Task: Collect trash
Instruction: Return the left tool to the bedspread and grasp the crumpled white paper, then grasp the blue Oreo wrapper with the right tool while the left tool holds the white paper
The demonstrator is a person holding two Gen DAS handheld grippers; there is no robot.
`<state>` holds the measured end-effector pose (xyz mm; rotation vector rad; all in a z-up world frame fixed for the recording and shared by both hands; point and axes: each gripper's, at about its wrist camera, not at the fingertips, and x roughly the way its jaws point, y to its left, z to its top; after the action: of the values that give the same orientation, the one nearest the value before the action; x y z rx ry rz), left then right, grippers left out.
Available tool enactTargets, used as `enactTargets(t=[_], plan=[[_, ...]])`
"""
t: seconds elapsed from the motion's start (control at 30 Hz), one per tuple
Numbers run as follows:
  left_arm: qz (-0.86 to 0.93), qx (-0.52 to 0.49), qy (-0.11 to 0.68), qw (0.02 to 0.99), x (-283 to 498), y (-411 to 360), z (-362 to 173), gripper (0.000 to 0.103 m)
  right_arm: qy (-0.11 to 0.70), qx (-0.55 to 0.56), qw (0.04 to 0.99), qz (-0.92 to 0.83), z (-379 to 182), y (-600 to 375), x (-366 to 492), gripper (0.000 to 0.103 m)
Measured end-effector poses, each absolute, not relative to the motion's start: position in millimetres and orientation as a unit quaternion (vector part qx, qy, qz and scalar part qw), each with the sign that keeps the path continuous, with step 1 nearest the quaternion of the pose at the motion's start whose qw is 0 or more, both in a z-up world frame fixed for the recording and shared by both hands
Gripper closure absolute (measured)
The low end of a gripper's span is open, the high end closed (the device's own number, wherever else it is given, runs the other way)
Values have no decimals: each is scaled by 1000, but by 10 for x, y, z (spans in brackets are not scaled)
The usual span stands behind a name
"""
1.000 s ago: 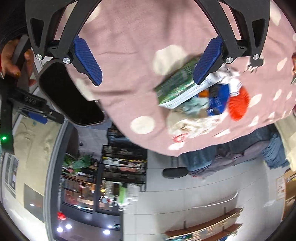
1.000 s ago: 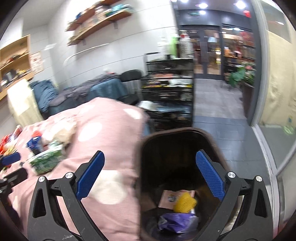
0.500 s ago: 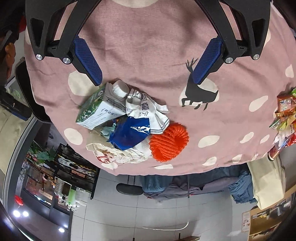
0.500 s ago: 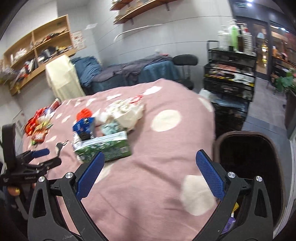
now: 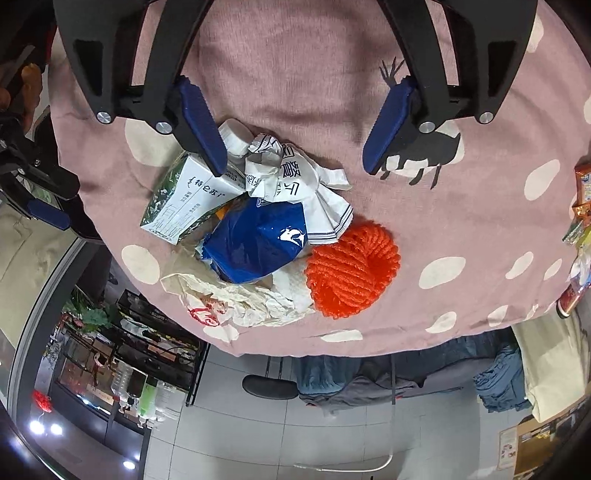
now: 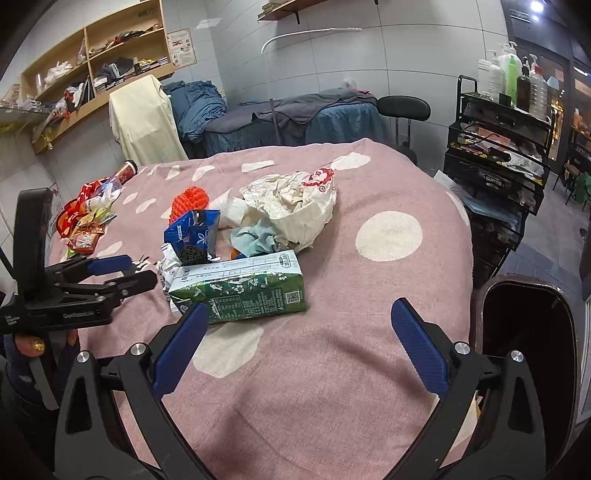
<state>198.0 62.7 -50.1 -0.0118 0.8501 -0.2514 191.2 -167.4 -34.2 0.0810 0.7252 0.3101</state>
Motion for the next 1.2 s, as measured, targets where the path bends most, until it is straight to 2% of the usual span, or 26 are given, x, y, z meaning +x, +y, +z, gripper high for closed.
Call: enactTargets(t=[0.17,0.27,0.3,0.43,0.93,1.03,1.07,1.1,1.13,1.17,1.2], plan=[[-144,-51,442,884,2191,740,-612,41,353,44,921,159,-313,-1638,1994,5],[-161,-69,447,877,2206,777,-643,53,353,44,919,171,-291,-1567,2052,5],[-168,-75,447,875,2199,783,-648,59,353,44,918,175,-286,-1543,2064,6],[-176,-89,442,875,2166,816,-661,68,350,39,914,200,-256,-1372,2153,6],[-55,-45,357,931,1652,1086,-388,69,419,40,872,251,-354,-601,2942,7],[-52,-51,362,929,1630,1127,-423,69,436,25,864,249,-437,-429,3106,20],[-52,-52,363,929,1625,1127,-433,69,441,22,862,249,-472,-391,3147,30],[-51,-53,364,928,1626,1132,-440,69,450,20,857,249,-521,-345,3199,49],[-51,-54,365,928,1630,1125,-440,69,455,22,854,252,-549,-339,3215,62],[-51,-56,364,928,1630,1124,-442,69,457,27,851,258,-565,-344,3218,80],[-51,-57,364,928,1615,1128,-444,69,453,32,851,263,-558,-359,3189,82]])
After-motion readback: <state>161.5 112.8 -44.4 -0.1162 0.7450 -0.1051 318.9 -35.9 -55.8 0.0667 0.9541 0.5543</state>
